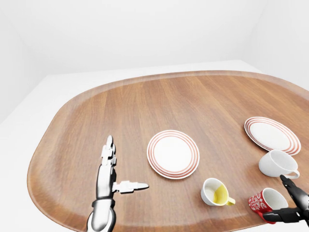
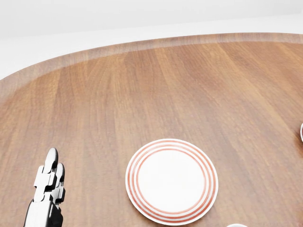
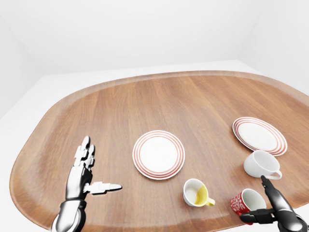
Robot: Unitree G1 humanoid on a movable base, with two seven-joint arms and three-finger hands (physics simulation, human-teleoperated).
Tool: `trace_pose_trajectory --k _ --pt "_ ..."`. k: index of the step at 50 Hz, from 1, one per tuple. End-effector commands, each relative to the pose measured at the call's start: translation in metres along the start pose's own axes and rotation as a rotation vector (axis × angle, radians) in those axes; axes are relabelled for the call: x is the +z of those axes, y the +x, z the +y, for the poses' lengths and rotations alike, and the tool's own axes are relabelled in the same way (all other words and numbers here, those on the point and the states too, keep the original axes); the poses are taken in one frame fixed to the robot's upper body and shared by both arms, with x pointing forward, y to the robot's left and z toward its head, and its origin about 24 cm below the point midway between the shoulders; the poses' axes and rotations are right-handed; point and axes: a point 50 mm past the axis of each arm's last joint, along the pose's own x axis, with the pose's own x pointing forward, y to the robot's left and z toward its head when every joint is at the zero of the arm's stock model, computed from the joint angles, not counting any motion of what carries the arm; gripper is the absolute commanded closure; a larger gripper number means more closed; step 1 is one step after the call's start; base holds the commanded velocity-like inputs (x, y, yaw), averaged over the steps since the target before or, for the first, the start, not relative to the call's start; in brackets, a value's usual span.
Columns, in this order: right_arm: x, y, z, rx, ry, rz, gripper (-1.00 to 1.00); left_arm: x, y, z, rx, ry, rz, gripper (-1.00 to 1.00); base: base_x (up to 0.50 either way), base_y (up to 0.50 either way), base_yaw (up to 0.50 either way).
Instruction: Put the red mug on the left plate.
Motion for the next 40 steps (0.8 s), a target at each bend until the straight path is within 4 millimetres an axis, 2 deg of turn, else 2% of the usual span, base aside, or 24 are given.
trace_pose_trajectory --k 1,7,8,9,10,11,26,28,30,32,33,36,37,39,40 --pt "-0.001 0.007 0.004 0.010 0.017 0.012 -1.00 0.000 0.000 0.000 0.000 0.001 -0.001 -1.00 0.00 0.00 0.00" --pt "0.000 0.008 0.005 -0.001 0.020 0.011 -1.00 0.000 0.000 0.000 0.000 0.001 -0.001 -1.00 0.00 0.00 0.00" --pt "-0.001 0.009 0.006 -0.005 0.020 0.017 -0.92 0.000 0.000 0.000 0.000 0.001 0.000 -1.00 0.00 0.00 0.00" --pt "-0.002 0.010 0.007 0.000 0.014 0.021 0.24 0.000 0.000 0.000 0.000 0.001 0.000 -1.00 0.00 0.00 0.00" --pt "-0.002 0.010 0.008 -0.002 0.016 0.023 0.87 0.000 0.000 0.000 0.000 0.001 0.000 -1.00 0.00 0.00 0.00" --pt "-0.003 0.011 0.009 -0.002 0.012 0.033 1.00 0.000 0.000 -0.001 0.000 0.002 0.001 -1.00 0.00 0.00 0.00" --pt "-0.002 0.010 0.011 -0.004 -0.004 0.024 1.00 -0.001 0.000 -0.001 0.000 0.002 0.002 -1.00 0.00 0.00 0.00" --pt "-0.001 0.008 0.007 -0.026 0.004 0.012 1.00 0.000 0.000 0.000 -0.001 0.001 0.002 -1.00 0.00 0.00 0.00" --pt "0.010 0.002 -0.003 -0.061 0.005 -0.042 1.00 0.000 0.000 0.000 -0.001 -0.002 0.001 -1.00 0.00 0.00 0.00" --pt "0.027 -0.003 -0.012 -0.100 -0.023 -0.108 1.00 0.000 0.000 0.000 -0.001 0.000 0.001 -1.00 0.00 0.00 0.00" --pt "0.044 -0.007 -0.019 -0.137 -0.052 -0.167 1.00 0.000 0.001 0.000 -0.001 0.000 -0.001 -1.00 0.00 0.00 0.00" --pt "0.078 -0.014 -0.026 -0.172 -0.137 -0.265 1.00 0.000 0.000 0.000 -0.002 -0.002 -0.001 -1.00 0.00 0.00 0.00" --pt "0.101 -0.018 -0.028 -0.165 -0.194 -0.333 1.00 0.000 0.001 0.001 -0.001 -0.004 -0.001 -1.00 0.00 0.00 0.00" --pt "0.125 -0.019 -0.030 -0.172 -0.267 -0.379 1.00 0.000 0.001 0.001 0.000 -0.004 -0.001 -1.00 0.00 0.00 0.00" --pt "0.145 -0.018 -0.031 -0.172 -0.309 -0.417 1.00 0.000 0.001 0.001 0.001 -0.005 -0.001 -1.00 0.00 0.00 0.00"
